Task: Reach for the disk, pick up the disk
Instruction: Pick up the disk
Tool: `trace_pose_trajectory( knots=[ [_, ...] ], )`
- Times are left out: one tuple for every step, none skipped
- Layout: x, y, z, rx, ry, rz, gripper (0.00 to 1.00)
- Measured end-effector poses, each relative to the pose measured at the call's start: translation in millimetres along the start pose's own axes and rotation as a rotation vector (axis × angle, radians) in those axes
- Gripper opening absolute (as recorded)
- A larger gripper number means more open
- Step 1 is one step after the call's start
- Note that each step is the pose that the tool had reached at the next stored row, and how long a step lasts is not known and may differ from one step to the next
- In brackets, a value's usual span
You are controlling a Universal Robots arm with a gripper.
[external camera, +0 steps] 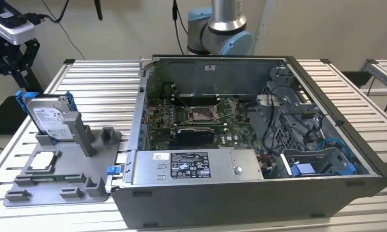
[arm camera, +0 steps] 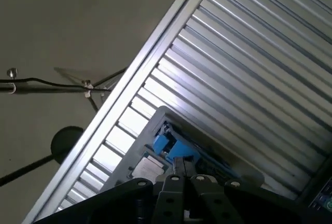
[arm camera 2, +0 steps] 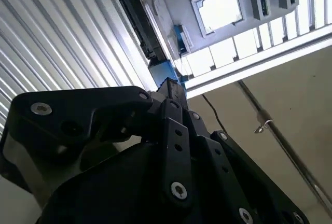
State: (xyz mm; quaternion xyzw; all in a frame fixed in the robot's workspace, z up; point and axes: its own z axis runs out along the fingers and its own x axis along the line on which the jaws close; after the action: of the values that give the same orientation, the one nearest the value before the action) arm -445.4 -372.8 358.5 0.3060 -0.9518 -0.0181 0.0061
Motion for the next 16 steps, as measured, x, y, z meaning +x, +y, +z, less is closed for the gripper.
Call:
trace_pose_trajectory(
  knots=[
    [0.0,0.0,0.0,0.0,0.0007,-0.018,0.0],
    [0.0,0.0,0.0,0.0,0.0014,-0.036,0.0],
    [0.0,0.0,0.0,0.0,0.002,-0.054,0.0],
    [0.0,0.0,0.0,0.0,0.0027,-0.072,0.0],
    [0.0,0.1,0.0,0.0,0.0035,-0.091,0.0],
    [0.0,0.1,0.0,0.0,0.0042,-0.11,0.0],
    [0.0,0.1,0.0,0.0,0.0049,-0.128,0.0],
    [0.0,0.0,0.0,0.0001,0.0056,-0.146,0.0],
    [0.0,0.0,0.0,0.0,0.0063,-0.164,0.0],
    [0.0,0.1,0.0,0.0001,0.007,-0.183,0.0],
    [0.0,0.0,0.0,0.0001,0.0077,-0.201,0.0],
    [0.0,0.0,0.0,0.0001,0.0084,-0.218,0.0],
    [0.0,0.0,0.0,0.0001,0.009,-0.237,0.0],
    [0.0,0.1,0.0,0.0001,0.0097,-0.255,0.0],
    [0.0,0.1,0.0,0.0001,0.0105,-0.273,0.0],
    [0.0,0.0,0.0,0.0001,0.0111,-0.291,0.0]
  ],
)
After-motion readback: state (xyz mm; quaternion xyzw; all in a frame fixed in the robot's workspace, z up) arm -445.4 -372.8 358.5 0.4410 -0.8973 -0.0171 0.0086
